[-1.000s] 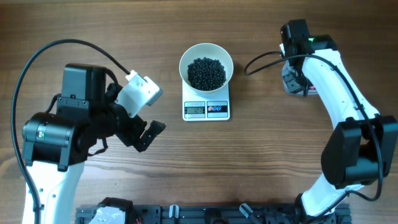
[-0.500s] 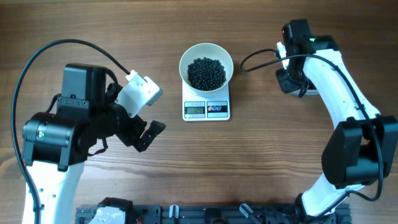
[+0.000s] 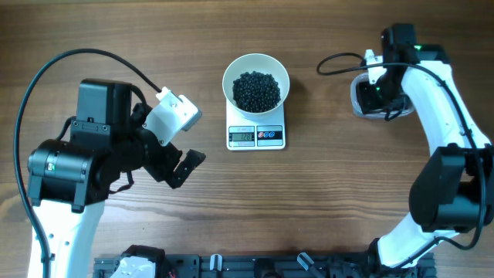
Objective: Scoop item into bowl and weigh 150g on scale
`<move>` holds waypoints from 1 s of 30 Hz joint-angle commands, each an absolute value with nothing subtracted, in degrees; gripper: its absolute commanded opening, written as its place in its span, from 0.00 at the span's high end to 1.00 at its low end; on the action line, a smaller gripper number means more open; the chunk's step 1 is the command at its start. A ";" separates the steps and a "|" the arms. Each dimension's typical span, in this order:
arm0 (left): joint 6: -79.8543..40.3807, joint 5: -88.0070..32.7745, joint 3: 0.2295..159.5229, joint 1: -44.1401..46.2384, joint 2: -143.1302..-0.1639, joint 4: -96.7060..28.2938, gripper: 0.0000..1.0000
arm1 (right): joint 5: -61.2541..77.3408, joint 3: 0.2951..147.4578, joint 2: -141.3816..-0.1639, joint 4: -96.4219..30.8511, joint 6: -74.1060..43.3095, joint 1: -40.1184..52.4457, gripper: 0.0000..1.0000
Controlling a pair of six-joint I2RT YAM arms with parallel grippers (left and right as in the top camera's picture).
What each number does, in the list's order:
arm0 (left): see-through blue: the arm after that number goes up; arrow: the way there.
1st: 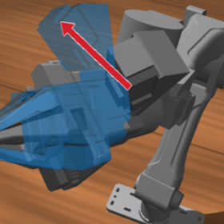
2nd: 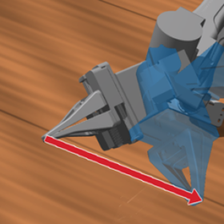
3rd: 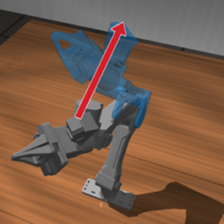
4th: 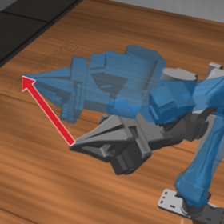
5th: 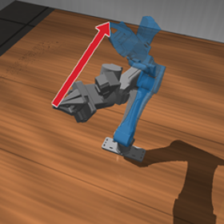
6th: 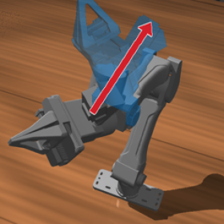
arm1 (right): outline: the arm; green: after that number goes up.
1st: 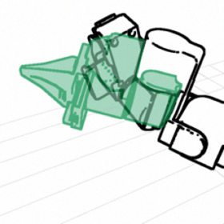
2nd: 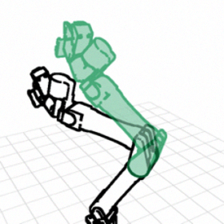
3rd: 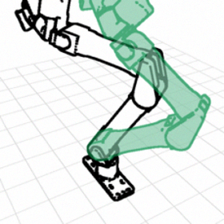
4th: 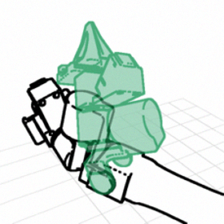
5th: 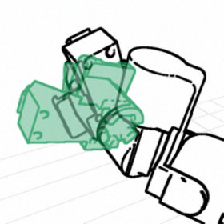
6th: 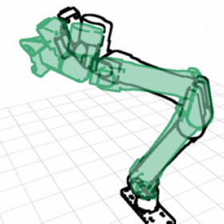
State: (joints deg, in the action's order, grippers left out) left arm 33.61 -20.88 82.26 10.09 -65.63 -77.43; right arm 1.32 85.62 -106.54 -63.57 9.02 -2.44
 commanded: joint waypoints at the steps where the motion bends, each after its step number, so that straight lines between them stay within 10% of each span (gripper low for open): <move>1: 34.26 -21.56 83.15 9.67 -65.41 -77.45 0.00 | 11.25 85.17 -106.61 -63.77 8.58 -5.58 0.96; 30: 34.26 -21.58 83.15 9.67 -65.41 -77.45 0.00 | 33.04 85.14 -106.61 -72.64 8.78 -24.47 0.96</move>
